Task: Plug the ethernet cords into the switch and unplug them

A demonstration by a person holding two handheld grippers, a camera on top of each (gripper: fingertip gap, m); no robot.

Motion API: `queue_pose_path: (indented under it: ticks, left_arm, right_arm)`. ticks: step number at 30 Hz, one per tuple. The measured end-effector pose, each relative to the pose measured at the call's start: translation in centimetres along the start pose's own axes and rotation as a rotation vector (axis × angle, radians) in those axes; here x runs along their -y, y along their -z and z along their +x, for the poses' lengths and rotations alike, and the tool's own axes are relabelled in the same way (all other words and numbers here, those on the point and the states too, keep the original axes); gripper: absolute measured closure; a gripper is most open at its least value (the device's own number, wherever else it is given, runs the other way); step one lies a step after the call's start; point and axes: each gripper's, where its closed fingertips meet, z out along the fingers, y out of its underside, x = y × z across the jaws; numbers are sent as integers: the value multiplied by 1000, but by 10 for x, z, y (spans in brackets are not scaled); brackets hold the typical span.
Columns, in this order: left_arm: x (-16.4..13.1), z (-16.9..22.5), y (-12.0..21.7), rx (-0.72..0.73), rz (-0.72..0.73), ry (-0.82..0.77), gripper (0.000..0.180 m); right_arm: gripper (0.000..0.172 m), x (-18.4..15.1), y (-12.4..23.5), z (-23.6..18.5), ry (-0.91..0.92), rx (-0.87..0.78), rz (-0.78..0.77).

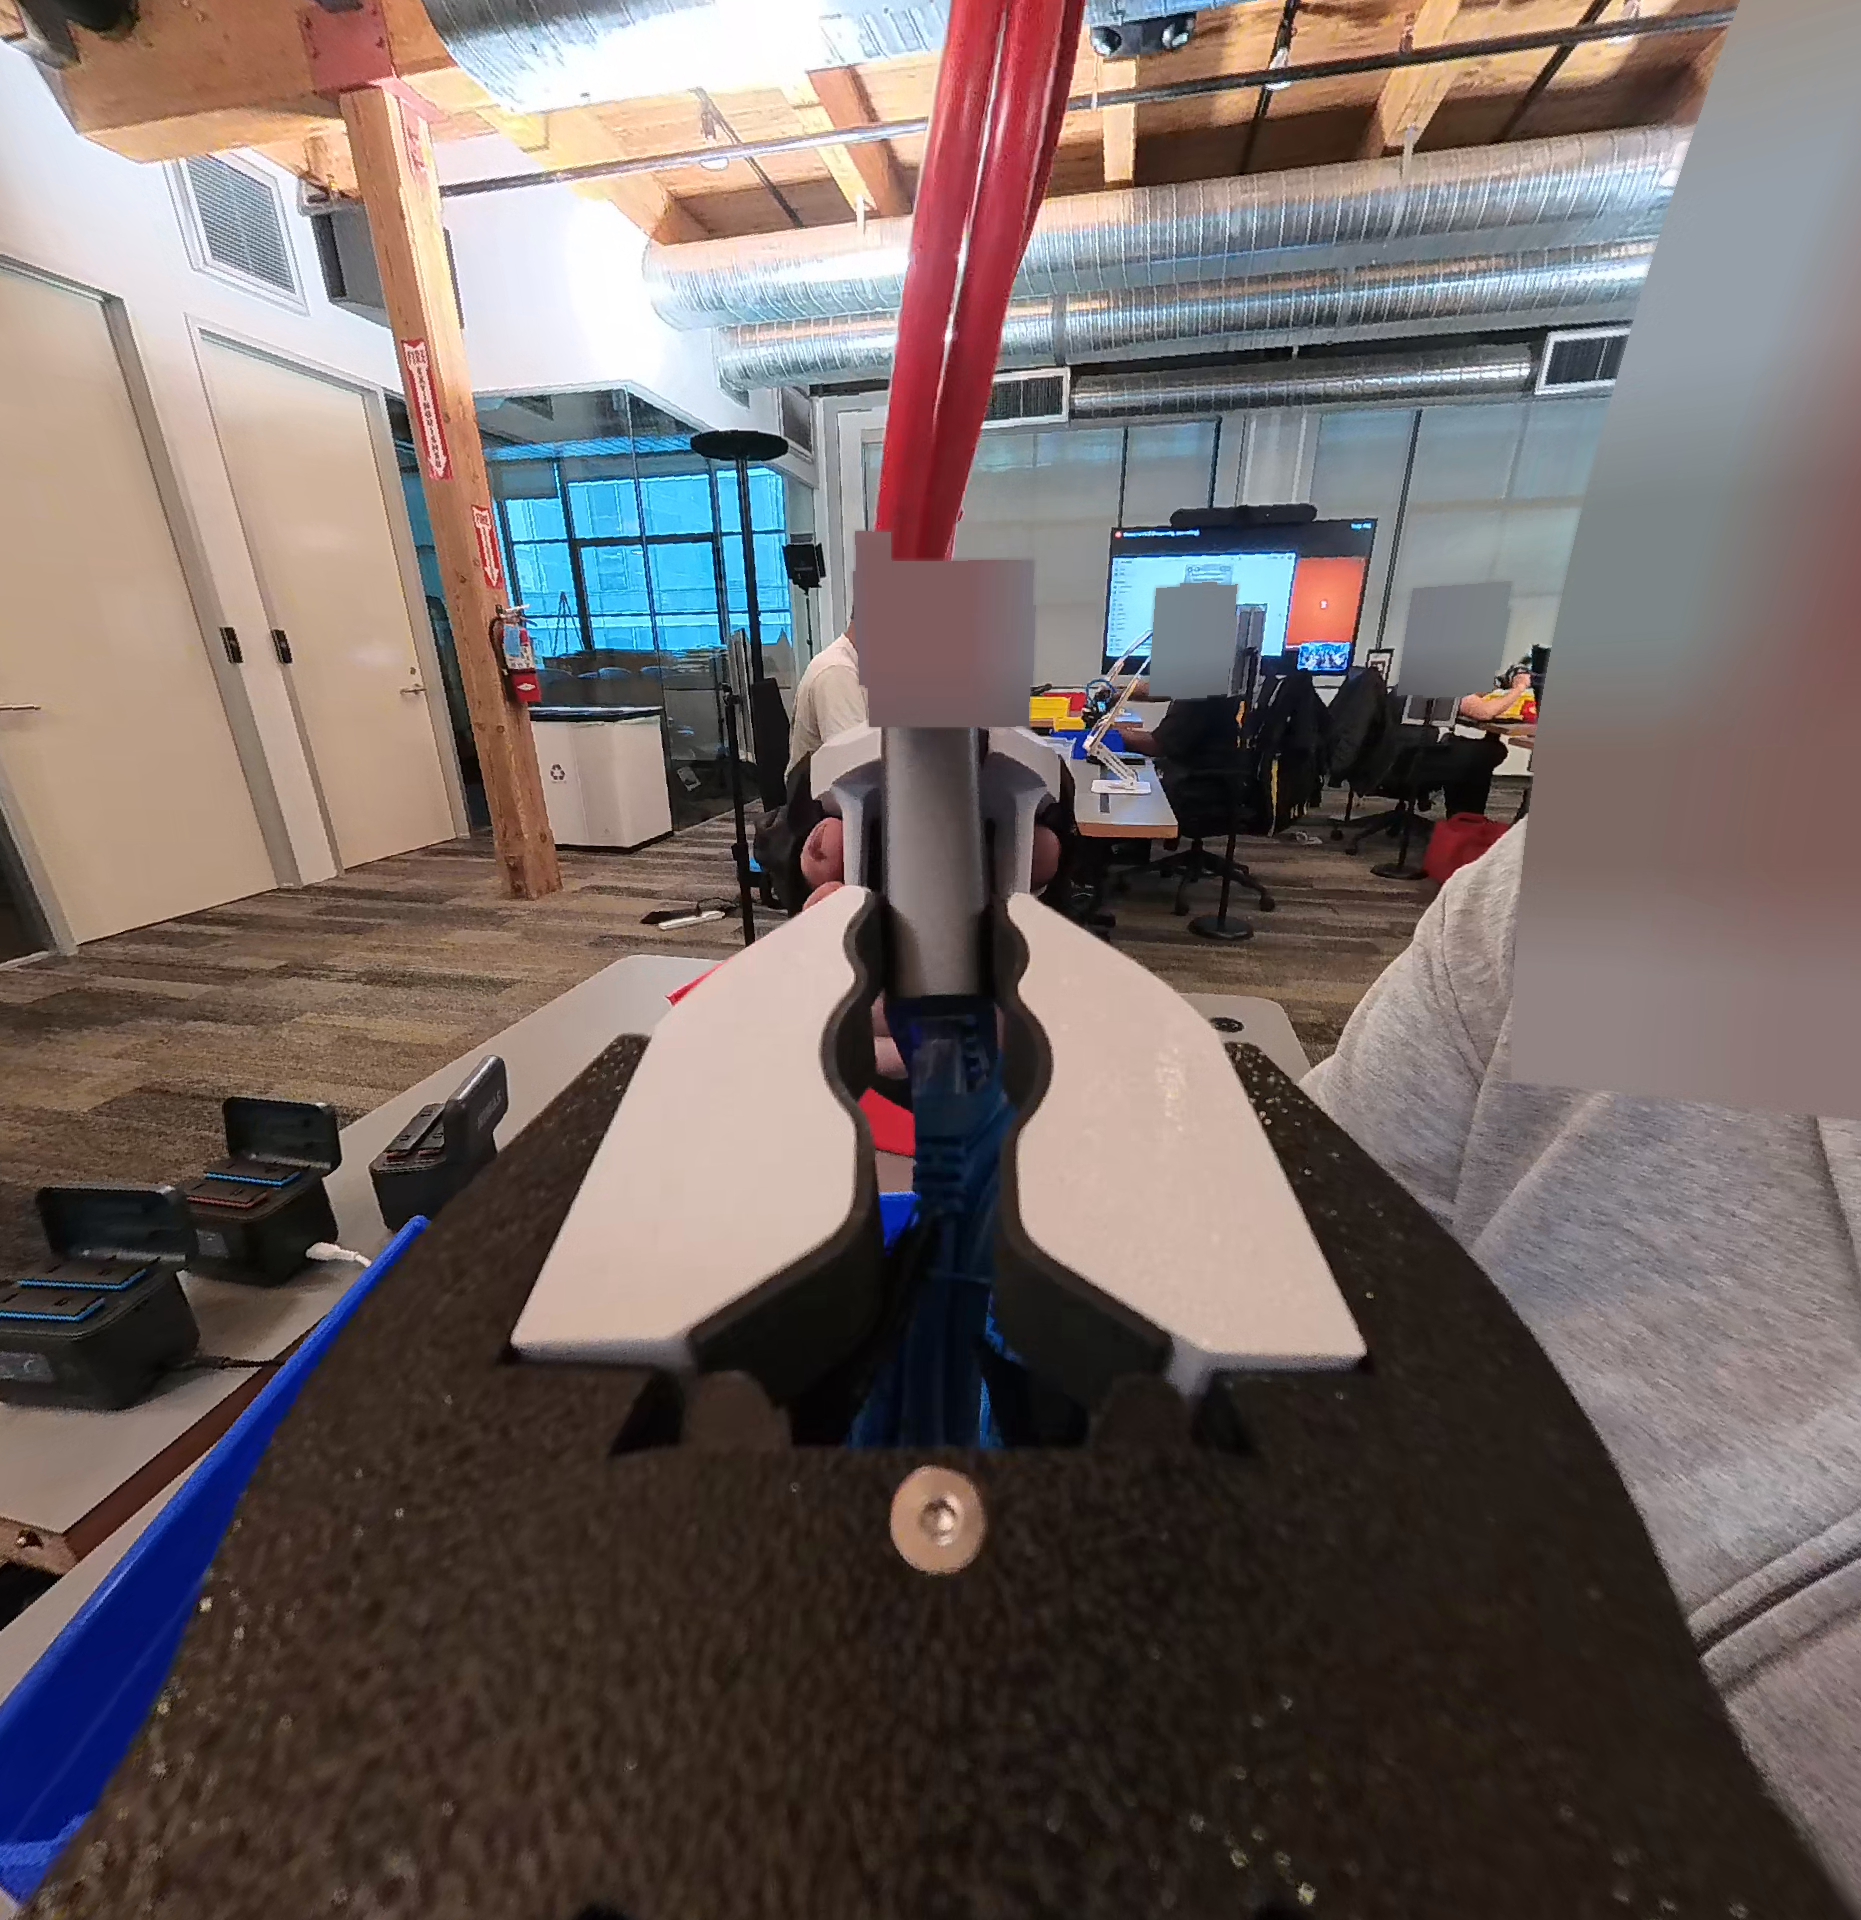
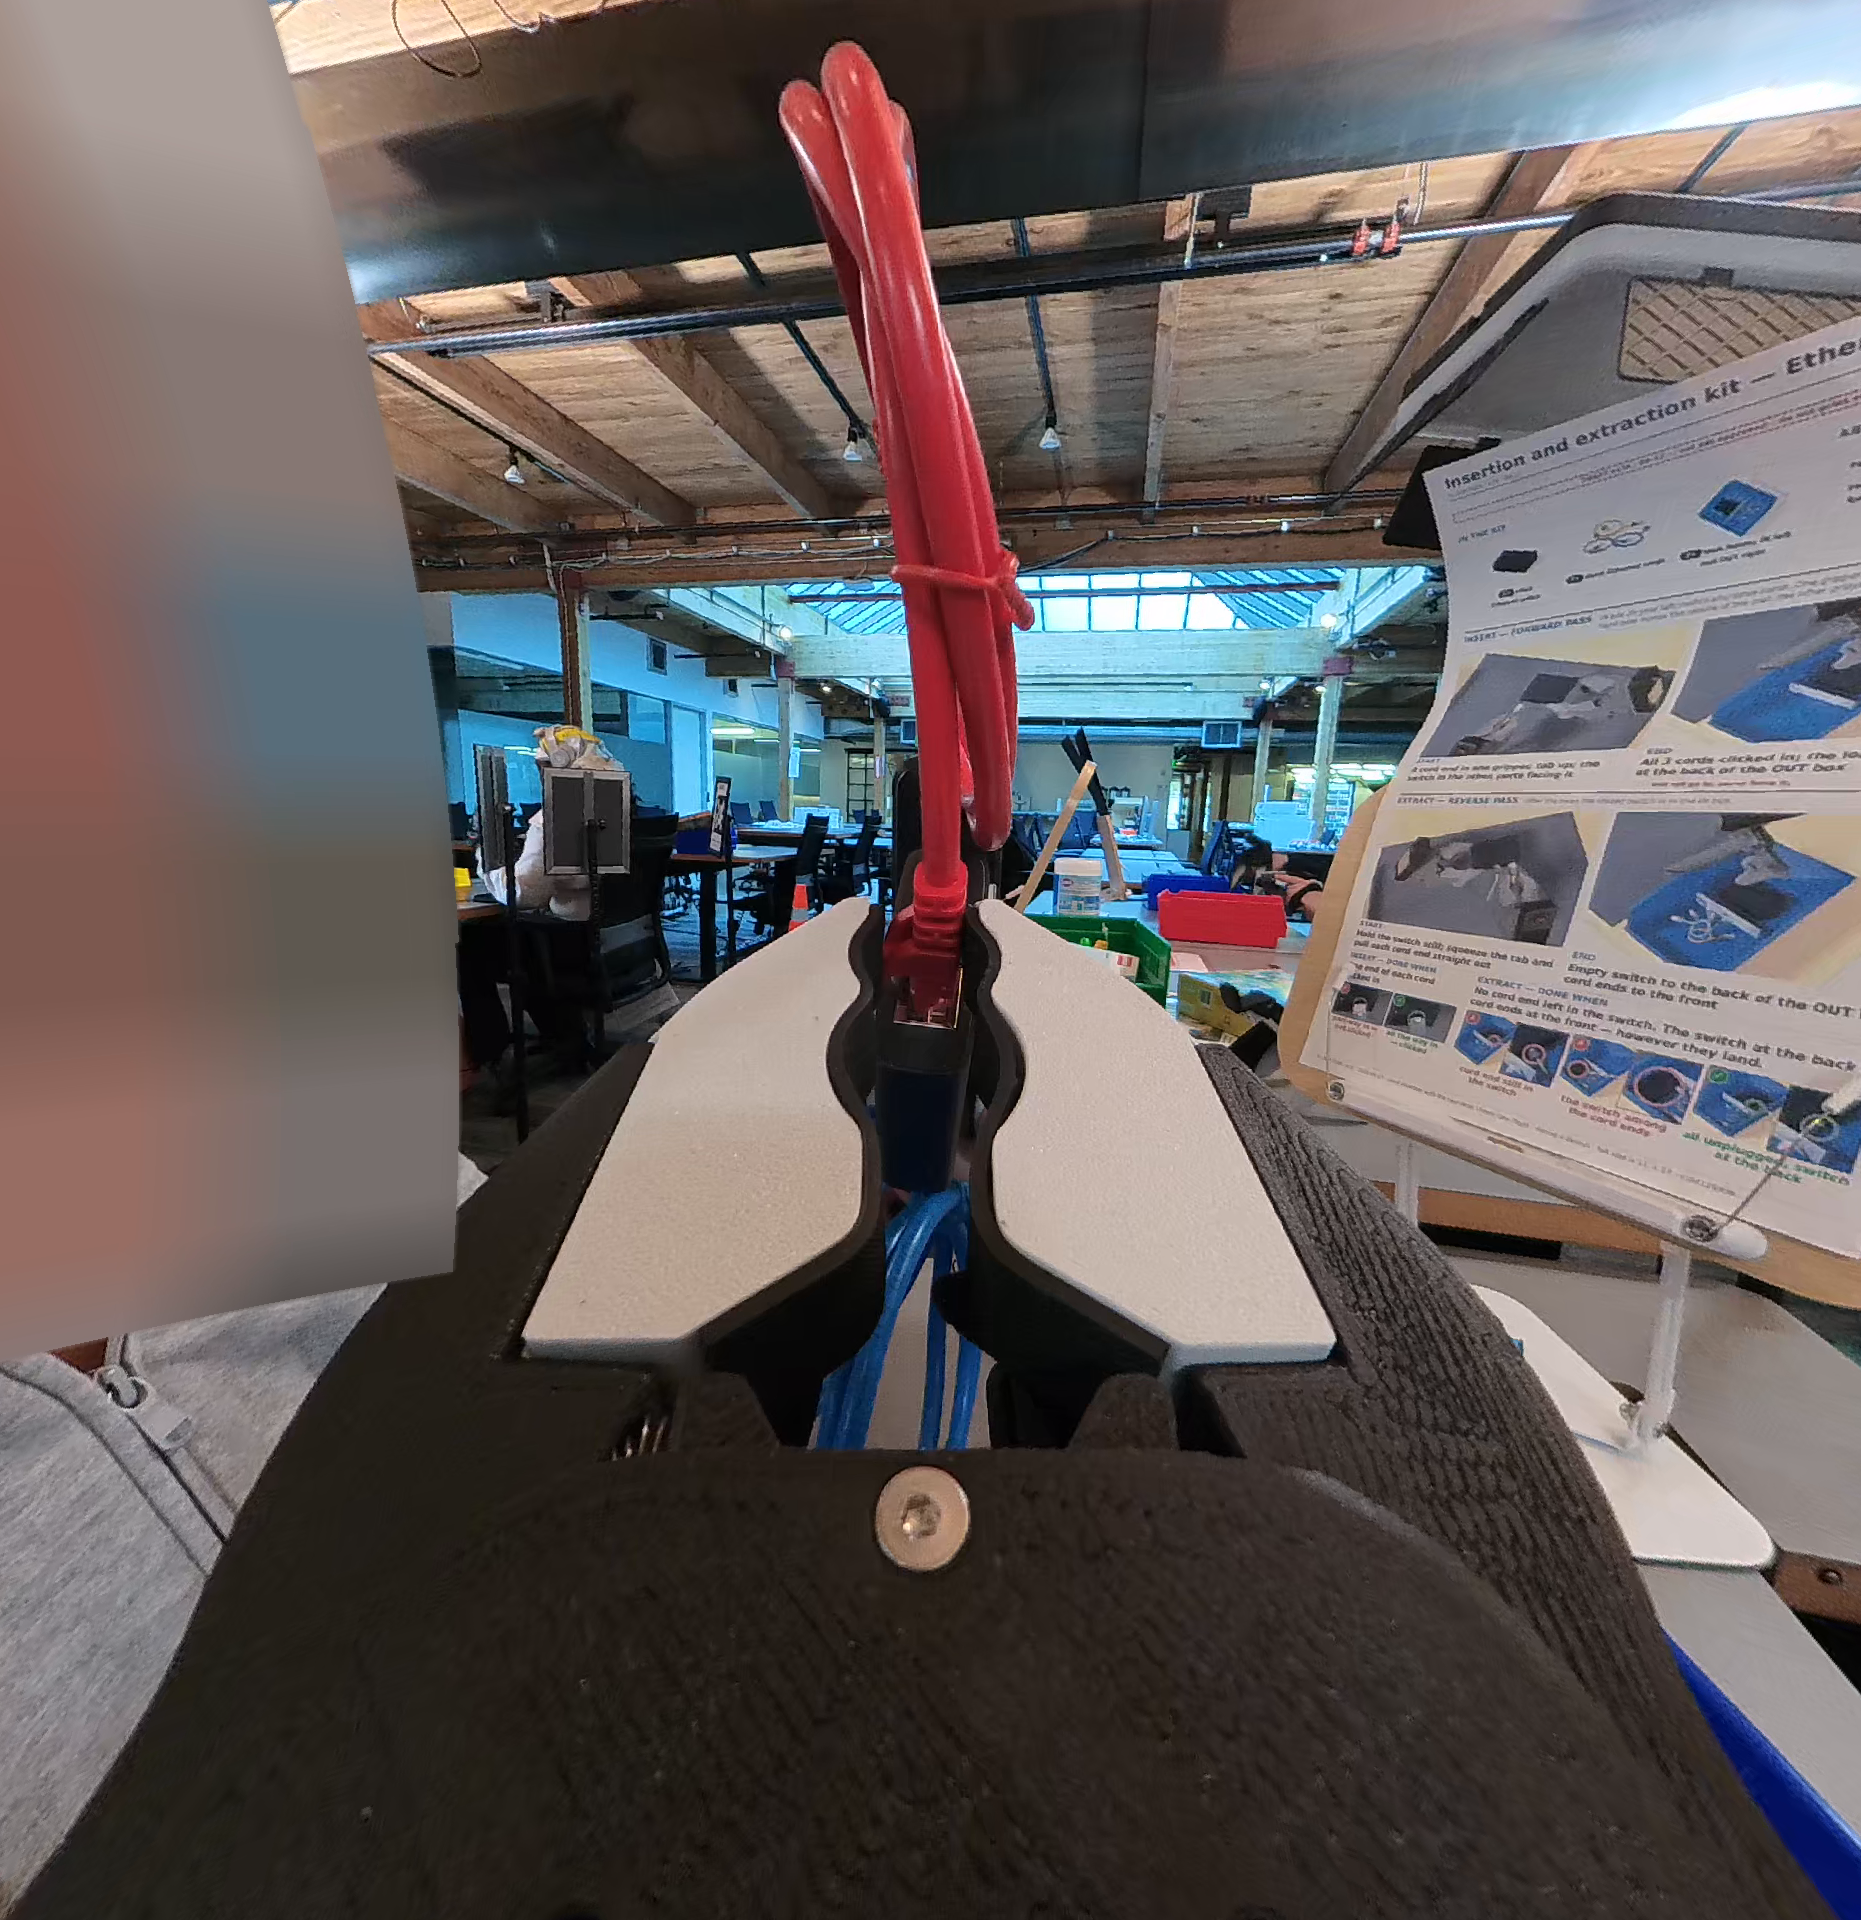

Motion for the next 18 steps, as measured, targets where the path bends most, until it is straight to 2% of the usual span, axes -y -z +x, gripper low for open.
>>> queue_pose_path:
  ticks: [7,9,11,15,18]
  left_arm:
    - [4,-1,2,4,41,-19,161]
    - [9,-6,3,52,70,-9,160]
    - [6,-14,2,143,21,-35,143]
    - [-13,-32,-1,340,-181,-195,105]
    - [-16,-43,-1,474,-248,-341,102]
  right_arm:
    - [159,1,-5,1,81,-37,-5]
    - [160,1,-10,-2,137,-73,-26]
    - [161,-4,-16,4,193,-157,-76]
    - [162,-9,-25,18,201,-292,-92]
    - [162,-16,-29,26,236,-336,-126]
